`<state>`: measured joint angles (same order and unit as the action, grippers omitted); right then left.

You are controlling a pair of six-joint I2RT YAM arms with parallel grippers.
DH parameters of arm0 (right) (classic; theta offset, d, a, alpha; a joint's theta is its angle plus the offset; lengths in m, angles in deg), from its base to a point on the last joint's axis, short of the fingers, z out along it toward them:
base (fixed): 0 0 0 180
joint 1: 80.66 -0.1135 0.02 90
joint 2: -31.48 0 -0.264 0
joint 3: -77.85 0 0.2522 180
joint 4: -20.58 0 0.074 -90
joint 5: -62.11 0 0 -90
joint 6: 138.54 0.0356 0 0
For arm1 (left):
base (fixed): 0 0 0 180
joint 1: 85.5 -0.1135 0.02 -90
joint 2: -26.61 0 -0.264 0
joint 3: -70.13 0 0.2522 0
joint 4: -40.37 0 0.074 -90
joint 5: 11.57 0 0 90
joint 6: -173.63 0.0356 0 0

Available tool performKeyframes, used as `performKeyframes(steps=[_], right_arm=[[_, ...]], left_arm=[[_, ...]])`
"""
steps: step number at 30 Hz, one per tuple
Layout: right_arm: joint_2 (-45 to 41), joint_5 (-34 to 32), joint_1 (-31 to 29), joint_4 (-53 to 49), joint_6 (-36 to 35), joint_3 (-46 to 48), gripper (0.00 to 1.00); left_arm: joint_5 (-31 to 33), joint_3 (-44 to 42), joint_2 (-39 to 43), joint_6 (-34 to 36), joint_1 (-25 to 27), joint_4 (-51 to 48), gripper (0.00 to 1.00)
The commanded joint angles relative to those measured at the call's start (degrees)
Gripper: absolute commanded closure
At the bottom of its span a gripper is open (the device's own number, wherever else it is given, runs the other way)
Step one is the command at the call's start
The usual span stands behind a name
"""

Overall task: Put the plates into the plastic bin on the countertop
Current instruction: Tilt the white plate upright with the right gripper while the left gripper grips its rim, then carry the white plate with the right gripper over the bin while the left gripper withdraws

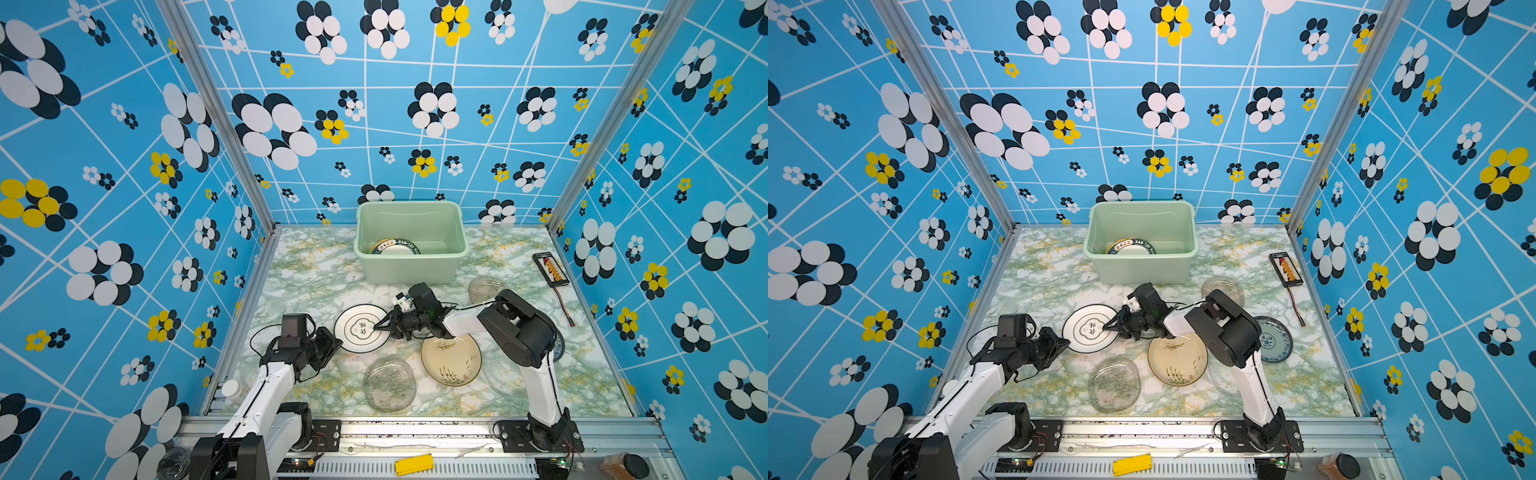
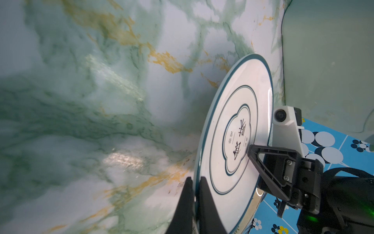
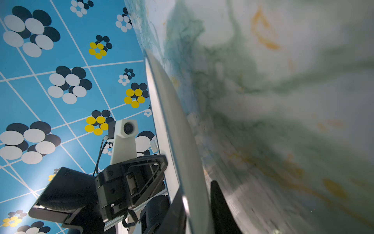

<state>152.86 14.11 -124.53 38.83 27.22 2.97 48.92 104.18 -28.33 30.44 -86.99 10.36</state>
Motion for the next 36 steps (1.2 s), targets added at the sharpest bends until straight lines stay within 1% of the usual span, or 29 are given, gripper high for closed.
performKeyframes(steps=[1, 5, 9, 12, 14, 15, 16, 17, 18, 19, 21, 23, 27, 31, 33, 34, 36], right_arm=[[-2.15, 2.24, -1.46, 6.25, -0.24, -2.96, 0.82], [-4.12, 1.28, -1.46, 2.84, -3.46, -3.54, 0.85], [-6.91, -0.2, -1.47, -4.14, -8.59, -4.89, 0.92], [-8.72, -1.51, -1.47, -8.28, -11.69, -5.62, 0.97], [-9.86, -2.38, -1.47, -11.39, -13.7, -6.03, 1.0], [-10.54, -2.85, -1.43, -12.76, -14.66, -6.1, 1.0], [-11.19, -3.44, -1.47, -14.32, -15.7, -6.28, 1.0], [-11.95, -3.95, -1.43, -15.7, -16.53, -6.36, 1.0], [-12.68, -4.48, -1.47, -16.93, -17.2, -6.46, 1.0], [-13.48, -5.0, -1.47, -18.57, -18.06, -6.64, 1.0], [-15.29, -5.91, -1.46, -21.62, -19.72, -6.93, 1.0], [-17.45, -7.08, -1.47, -26.58, -22.3, -7.92, 1.0], [-21.52, -10.69, -1.39, -38.97, -28.89, -11.24, 1.0], [-25.68, -15.38, -0.54, -50.57, -33.94, -15.55, 1.0], [-27.57, -17.17, 0.1, -54.54, -35.98, -17.59, 1.0], [-28.62, -18.25, 0.42, -56.72, -37.11, -19.1, 1.0], [-29.97, -20.32, 1.29, -59.97, -38.65, -21.46, 1.0]], left_arm=[[-3.44, 0.76, 0.0, 2.69, 0.73, -4.5, 1.0], [-3.44, 1.39, 0.61, 3.07, 0.84, -5.74, 1.0], [-3.01, 1.85, 1.79, 3.26, 0.88, -7.6, 1.0], [-2.58, 2.19, 2.92, 3.27, 0.97, -8.97, 0.97], [-2.39, 2.51, 3.63, 3.18, 1.06, -9.76, 0.9], [-2.26, 2.77, 4.07, 3.18, 1.06, -10.34, 0.86], [-2.01, 3.19, 4.55, 3.26, 1.05, -11.07, 0.79], [-1.7, 3.69, 5.2, 3.27, 1.06, -11.84, 0.7], [-1.45, 4.13, 5.8, 3.35, 1.06, -12.47, 0.63], [-0.96, 4.72, 6.71, 3.35, 1.05, -13.29, 0.52], [0.05, 6.16, 8.51, 3.66, 1.07, -15.03, 0.4], [1.38, 8.38, 10.54, 4.42, 1.04, -17.12, 0.31], [4.08, 13.29, 14.0, 5.33, 0.97, -20.16, 0.22], [6.29, 16.73, 17.78, 2.19, 0.97, -18.46, 0.14], [6.23, 17.85, 18.69, 0.96, 0.97, -16.53, 0.13], [6.01, 18.89, 18.64, 0.82, 0.97, -16.29, 0.11], [5.17, 21.03, 17.76, 1.6, 1.06, -16.46, 0.1]])
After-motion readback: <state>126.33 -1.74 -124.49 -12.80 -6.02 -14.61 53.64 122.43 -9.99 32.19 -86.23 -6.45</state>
